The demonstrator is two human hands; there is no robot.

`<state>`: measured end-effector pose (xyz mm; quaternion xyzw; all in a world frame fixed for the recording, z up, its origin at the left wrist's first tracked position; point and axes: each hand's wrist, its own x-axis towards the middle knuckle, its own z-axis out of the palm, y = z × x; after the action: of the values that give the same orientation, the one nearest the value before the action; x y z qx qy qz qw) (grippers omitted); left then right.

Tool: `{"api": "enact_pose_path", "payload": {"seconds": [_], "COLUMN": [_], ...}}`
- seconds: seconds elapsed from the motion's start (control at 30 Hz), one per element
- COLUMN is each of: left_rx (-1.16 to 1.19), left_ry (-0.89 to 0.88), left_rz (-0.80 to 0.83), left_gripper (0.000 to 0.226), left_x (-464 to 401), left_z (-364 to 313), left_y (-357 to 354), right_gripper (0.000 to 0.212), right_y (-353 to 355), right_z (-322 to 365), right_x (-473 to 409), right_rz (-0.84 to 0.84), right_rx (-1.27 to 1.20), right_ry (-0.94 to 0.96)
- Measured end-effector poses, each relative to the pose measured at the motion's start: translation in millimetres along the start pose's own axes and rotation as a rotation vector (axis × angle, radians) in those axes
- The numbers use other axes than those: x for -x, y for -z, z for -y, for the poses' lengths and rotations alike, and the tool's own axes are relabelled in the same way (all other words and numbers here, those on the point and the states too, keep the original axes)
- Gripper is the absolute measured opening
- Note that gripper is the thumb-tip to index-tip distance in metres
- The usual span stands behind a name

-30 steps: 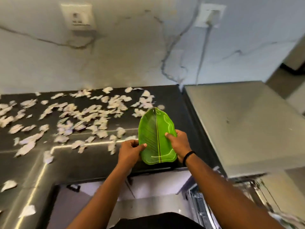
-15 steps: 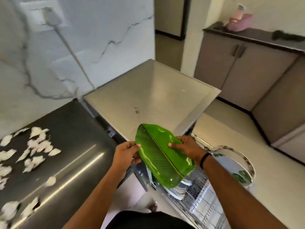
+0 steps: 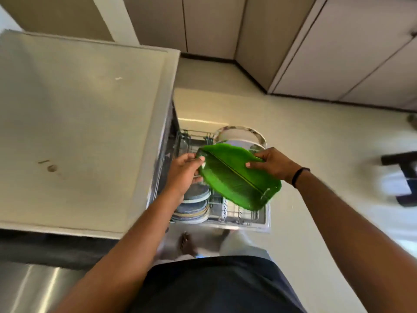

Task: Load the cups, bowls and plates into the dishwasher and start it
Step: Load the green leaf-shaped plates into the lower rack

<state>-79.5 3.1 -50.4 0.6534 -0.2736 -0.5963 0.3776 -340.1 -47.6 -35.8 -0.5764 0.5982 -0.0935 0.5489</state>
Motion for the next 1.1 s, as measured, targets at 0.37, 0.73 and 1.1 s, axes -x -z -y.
{"api": "enact_pose_path", "payload": {"seconds": [0.37,0.73,1.1], "left_rx": [-0.064,0.227,0.279], "left_ry": [0.467,0.738,0.623], "left_rz": [-0.102,-0.204,-0.268], "left_gripper": [0.031,0.013,0.016], "left_x": [-116,-225,-314], "left_z": [128,249,298], "left_y": [-105,-141,-125], "right_gripper": [0.033,0.031,0.021], "right_y": [-22,-68,-83], "right_z": [-146,-269,-324], "right_x": [-62,-148,-239], "right_rz": [-0.116,-0.136,-0.295], "right_rx": [0.667,0.810,0.819], "right_ry": [0.105,0.223,0.232]}}
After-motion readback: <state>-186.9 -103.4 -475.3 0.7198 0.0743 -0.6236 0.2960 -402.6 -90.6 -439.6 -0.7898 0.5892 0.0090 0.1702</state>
